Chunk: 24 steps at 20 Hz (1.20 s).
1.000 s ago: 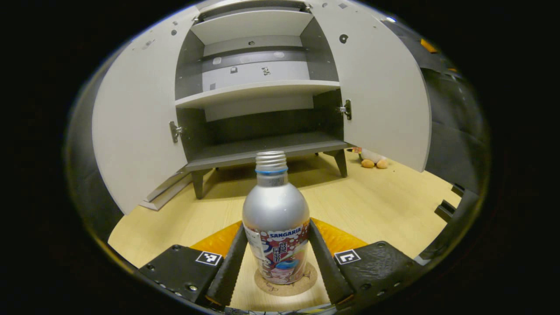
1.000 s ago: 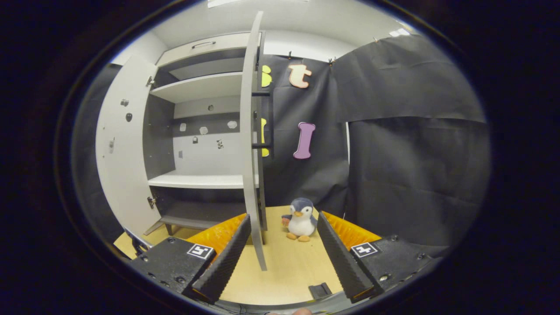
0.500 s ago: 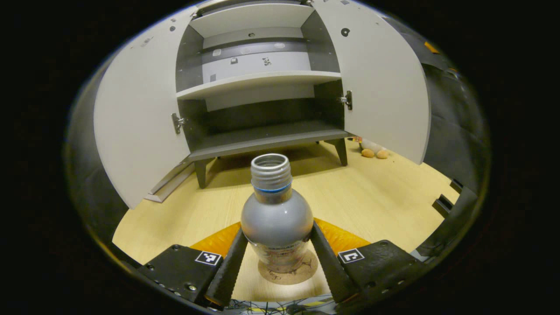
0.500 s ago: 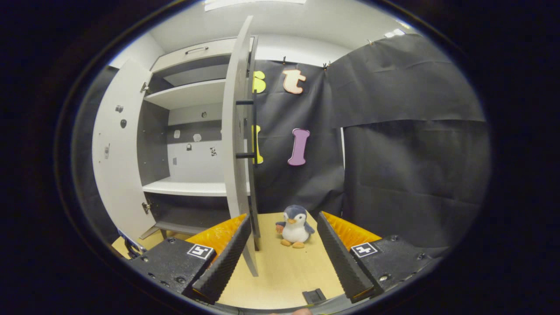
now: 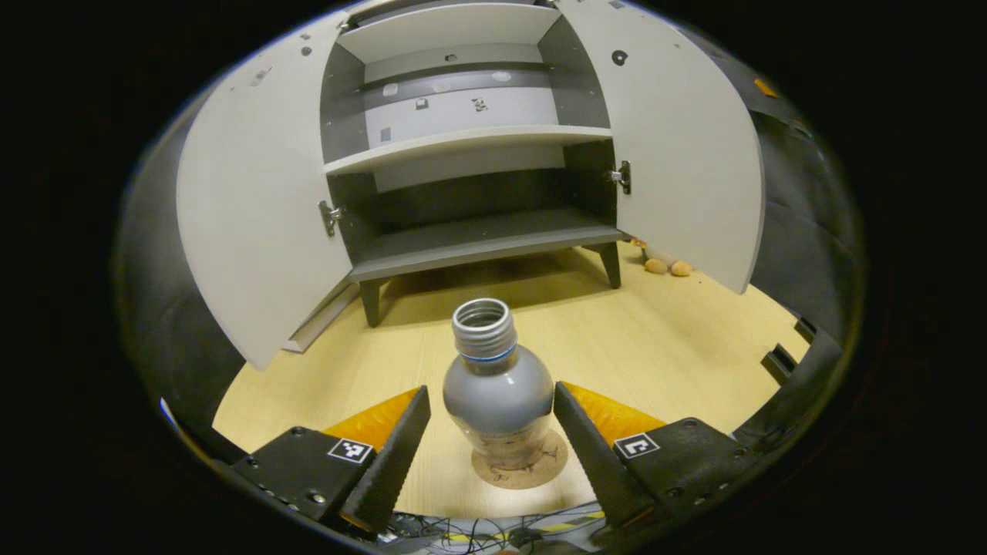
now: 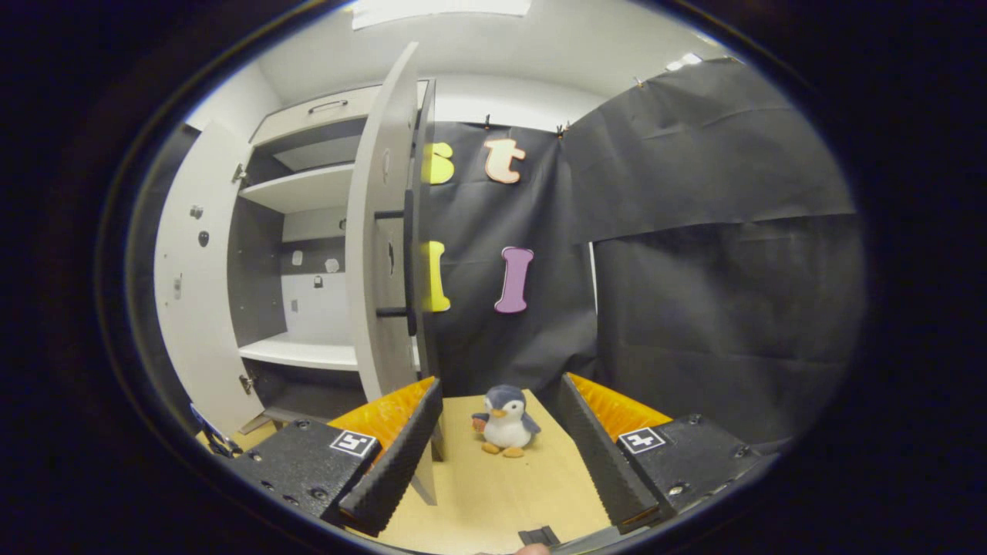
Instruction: Grasp the bottle in the cabinet with the left hand and place it on the coaster, then close the right door with the right hand and the left door with the left hand.
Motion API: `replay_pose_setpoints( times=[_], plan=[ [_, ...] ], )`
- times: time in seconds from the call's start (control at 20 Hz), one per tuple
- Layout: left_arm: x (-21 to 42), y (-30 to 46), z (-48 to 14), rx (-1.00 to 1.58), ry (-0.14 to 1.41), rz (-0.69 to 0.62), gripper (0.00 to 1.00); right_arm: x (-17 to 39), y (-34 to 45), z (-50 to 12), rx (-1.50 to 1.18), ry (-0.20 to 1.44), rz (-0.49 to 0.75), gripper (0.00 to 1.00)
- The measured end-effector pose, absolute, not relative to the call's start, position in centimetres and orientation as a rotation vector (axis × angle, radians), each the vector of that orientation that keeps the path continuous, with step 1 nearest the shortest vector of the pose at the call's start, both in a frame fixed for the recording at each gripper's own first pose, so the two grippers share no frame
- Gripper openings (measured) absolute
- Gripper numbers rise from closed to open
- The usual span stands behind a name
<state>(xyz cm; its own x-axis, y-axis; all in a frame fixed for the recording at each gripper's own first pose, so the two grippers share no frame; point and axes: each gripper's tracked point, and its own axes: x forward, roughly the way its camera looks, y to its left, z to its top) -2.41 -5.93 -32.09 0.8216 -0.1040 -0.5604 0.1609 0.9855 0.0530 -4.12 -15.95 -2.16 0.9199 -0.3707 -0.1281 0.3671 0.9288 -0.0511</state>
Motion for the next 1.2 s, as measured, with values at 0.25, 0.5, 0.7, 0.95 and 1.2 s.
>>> replay_pose_setpoints(
  times=[0.25, 0.5, 0.7, 0.95, 1.2],
  plan=[
    [-2.6, -5.6, -29.6, 0.081, 0.558, -0.124, 0.98, -2.1, -16.2, 0.9, -0.026, 0.093, -0.346, 0.99],
    [-2.5, -5.0, -25.9, 0.09, 0.501, -0.106, 0.98, 0.6, -16.3, 3.7, -0.04, 0.058, -0.317, 0.96],
    [-2.3, -4.2, -22.1, 0.063, 0.44, -0.076, 0.98, 2.6, -16.2, 5.1, -0.065, 0.038, -0.306, 0.96],
    [-2.1, -1.3, -18.0, 0.009, 0.393, 0.02, 0.98, 3.8, -15.8, 5.7, -0.044, 0.043, -0.264, 0.99],
    [-2.1, 1.4, -14.7, -0.038, 0.357, 0.086, 0.97, 4.5, -16.5, 6.0, -0.006, 0.047, -0.275, 0.99]
  ],
)
